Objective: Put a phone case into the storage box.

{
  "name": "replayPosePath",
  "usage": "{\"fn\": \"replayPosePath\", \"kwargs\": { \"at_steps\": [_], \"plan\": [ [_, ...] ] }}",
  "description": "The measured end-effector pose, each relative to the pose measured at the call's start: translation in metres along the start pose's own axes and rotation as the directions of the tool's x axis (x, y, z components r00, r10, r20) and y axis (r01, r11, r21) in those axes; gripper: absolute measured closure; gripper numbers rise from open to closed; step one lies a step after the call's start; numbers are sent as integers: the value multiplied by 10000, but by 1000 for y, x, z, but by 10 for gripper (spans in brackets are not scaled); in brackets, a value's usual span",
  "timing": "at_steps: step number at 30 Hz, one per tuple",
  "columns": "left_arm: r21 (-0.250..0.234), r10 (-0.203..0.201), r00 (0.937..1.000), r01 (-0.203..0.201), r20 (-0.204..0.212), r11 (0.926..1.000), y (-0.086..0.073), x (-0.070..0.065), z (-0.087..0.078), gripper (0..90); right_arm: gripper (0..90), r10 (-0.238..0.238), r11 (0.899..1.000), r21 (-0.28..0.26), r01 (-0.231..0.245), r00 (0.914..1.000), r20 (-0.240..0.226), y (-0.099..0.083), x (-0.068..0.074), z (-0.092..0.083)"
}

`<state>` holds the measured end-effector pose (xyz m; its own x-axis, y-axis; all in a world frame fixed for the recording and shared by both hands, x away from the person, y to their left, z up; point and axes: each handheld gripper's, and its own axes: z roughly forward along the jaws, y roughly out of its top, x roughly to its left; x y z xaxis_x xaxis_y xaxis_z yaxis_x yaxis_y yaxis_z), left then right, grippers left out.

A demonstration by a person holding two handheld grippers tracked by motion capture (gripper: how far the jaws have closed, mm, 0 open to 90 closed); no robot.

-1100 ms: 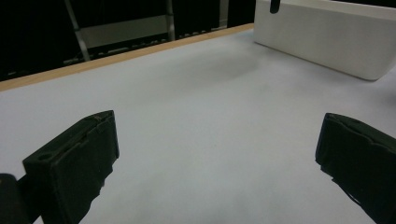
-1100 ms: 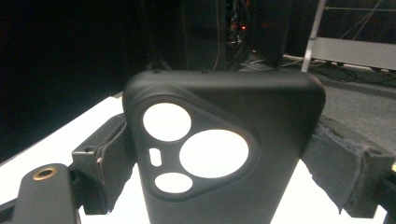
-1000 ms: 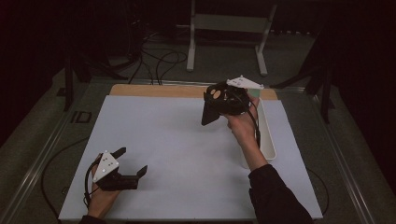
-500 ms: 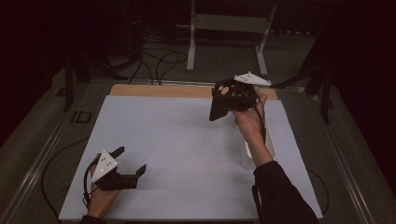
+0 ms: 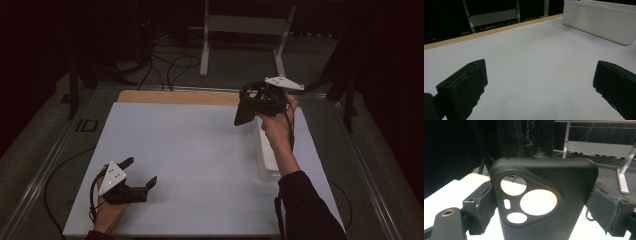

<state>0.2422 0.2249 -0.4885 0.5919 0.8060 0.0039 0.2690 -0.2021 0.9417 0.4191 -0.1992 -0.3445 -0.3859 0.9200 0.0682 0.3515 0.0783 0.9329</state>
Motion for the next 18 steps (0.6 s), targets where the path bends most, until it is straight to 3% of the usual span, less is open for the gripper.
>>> {"fn": "replayPosePath", "kwargs": {
  "at_steps": [18],
  "plan": [
    [-7, -1, 10000, 1, -16, 10000, 0, 0, -1, 0, 145, 449, 9990, 3, -451, 9939, 1011, -3, -36, -8]
  ]
}}
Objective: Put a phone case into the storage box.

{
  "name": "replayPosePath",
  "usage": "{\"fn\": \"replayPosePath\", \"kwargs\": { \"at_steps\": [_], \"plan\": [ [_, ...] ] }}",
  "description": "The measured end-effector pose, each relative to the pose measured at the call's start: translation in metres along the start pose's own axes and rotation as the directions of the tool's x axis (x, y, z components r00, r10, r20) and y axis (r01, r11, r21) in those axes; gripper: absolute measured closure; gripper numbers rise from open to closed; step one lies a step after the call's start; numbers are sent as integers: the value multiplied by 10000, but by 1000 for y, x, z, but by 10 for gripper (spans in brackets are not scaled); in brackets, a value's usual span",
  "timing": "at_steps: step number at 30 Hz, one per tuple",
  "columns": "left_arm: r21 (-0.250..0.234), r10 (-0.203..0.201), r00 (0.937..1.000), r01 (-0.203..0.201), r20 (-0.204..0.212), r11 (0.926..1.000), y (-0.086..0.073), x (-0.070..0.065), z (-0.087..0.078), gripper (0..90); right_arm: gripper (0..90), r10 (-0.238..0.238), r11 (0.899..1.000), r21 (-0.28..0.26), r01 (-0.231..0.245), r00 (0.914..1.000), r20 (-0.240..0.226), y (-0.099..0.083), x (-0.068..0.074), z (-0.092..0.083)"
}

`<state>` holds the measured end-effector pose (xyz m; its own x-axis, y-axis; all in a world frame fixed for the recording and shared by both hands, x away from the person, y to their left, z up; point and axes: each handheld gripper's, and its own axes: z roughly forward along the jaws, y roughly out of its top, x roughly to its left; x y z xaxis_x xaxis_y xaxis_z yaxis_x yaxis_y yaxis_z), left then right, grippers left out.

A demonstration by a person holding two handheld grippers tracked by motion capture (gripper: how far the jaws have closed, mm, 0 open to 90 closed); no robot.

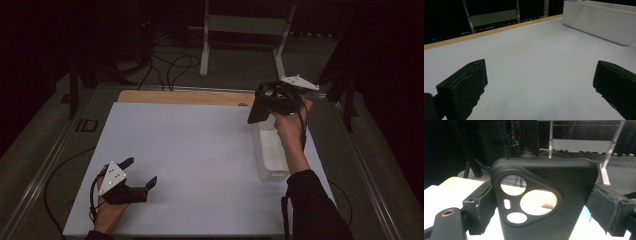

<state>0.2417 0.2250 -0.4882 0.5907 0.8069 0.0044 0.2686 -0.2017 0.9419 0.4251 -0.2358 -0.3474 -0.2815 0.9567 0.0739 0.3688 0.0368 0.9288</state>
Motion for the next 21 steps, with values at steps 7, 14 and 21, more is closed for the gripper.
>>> {"fn": "replayPosePath", "kwargs": {
  "at_steps": [7, 14, 21],
  "plan": [
    [2, -11, 10000, 11, -9, 10000, 0, 0, 0, 0, 145, -2, 10000, 73, -1, 9992, 403, -1, -10, 1],
    [-14, -12, 10000, 12, -14, 10000, 0, 0, 0, 0, 145, 39, 9999, 164, -51, 9974, 726, -2, -20, 2],
    [-29, -3, 10000, 3, -7, 10000, 0, -1, 0, 0, 145, 114, 9994, 315, -144, 9955, 941, -6, -26, 7]
  ]
}}
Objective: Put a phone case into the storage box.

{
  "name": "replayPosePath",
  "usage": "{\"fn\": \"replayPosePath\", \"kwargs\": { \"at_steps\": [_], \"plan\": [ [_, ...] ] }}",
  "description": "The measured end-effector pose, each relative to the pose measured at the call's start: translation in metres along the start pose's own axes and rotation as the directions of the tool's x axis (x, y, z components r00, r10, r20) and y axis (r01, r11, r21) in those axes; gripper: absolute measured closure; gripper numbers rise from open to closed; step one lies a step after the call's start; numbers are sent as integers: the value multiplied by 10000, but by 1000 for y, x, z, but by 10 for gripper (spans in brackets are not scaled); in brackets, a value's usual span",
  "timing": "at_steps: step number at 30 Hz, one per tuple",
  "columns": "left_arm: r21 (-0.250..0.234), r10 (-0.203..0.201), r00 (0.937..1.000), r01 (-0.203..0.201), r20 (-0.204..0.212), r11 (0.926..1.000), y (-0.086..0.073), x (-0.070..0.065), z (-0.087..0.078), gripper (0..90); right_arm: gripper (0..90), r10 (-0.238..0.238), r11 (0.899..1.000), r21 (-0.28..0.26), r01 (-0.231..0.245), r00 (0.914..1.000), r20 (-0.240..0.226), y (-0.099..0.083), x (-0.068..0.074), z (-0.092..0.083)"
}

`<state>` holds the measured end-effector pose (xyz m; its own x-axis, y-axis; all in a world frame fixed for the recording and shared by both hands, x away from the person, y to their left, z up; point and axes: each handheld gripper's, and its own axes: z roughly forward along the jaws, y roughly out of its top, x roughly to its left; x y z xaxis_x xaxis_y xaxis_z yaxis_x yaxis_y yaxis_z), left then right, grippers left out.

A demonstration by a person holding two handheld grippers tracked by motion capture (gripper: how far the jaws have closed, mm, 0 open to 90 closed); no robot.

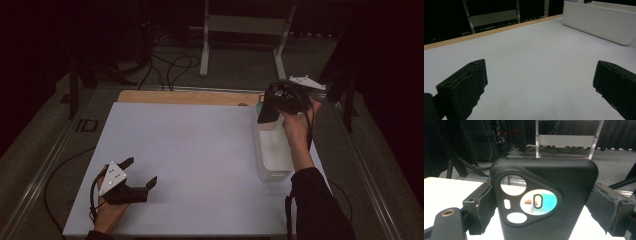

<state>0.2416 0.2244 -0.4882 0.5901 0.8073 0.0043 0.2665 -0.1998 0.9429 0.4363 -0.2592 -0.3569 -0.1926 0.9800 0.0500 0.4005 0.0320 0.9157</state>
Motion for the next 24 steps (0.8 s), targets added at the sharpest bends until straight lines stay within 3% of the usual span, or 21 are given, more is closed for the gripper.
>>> {"fn": "replayPosePath", "kwargs": {
  "at_steps": [24],
  "plan": [
    [-30, -35, 10000, 35, -54, 10000, 0, 1, -1, 0, 143, 287, 9974, 635, -332, 9971, 707, -16, -13, 26]
  ]
}}
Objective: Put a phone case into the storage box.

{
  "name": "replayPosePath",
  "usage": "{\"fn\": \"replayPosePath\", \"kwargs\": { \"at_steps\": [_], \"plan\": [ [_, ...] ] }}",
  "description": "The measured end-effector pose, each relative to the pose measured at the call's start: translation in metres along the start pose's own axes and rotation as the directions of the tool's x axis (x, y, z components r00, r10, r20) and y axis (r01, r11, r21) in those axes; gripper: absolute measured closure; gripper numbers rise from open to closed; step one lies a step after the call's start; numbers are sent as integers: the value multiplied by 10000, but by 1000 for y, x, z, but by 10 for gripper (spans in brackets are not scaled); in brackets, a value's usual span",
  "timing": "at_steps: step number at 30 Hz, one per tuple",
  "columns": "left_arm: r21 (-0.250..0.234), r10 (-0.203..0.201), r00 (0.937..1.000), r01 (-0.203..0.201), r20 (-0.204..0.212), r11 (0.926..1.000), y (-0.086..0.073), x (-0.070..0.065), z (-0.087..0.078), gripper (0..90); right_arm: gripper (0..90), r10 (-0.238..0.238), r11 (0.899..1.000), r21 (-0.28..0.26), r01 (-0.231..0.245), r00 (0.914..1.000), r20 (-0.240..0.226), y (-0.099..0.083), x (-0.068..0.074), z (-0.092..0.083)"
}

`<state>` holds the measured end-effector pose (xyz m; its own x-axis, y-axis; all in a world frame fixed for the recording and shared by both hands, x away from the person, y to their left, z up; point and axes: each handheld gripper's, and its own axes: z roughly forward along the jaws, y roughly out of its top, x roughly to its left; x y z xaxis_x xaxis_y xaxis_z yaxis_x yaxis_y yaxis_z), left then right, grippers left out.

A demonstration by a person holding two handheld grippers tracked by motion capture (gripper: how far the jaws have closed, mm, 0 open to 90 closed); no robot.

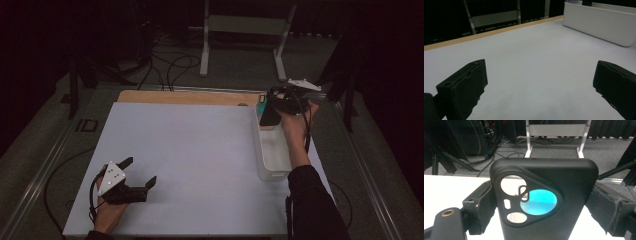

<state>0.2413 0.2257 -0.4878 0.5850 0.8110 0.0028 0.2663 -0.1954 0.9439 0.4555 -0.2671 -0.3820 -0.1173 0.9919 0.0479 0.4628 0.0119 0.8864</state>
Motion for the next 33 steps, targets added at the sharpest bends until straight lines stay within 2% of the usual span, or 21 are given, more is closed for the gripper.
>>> {"fn": "replayPosePath", "kwargs": {
  "at_steps": [20, 33],
  "plan": [
    [-8, -20, 10000, 20, 7, 10000, 0, 0, 0, 0, 142, -101, 9990, 433, 93, 9998, 188, -10, 9, 19],
    [14, -4, 10000, 4, 21, 10000, 0, 0, 1, 0, 141, 54, 9980, 632, -75, 9994, 345, -18, 9, 29]
  ]
}}
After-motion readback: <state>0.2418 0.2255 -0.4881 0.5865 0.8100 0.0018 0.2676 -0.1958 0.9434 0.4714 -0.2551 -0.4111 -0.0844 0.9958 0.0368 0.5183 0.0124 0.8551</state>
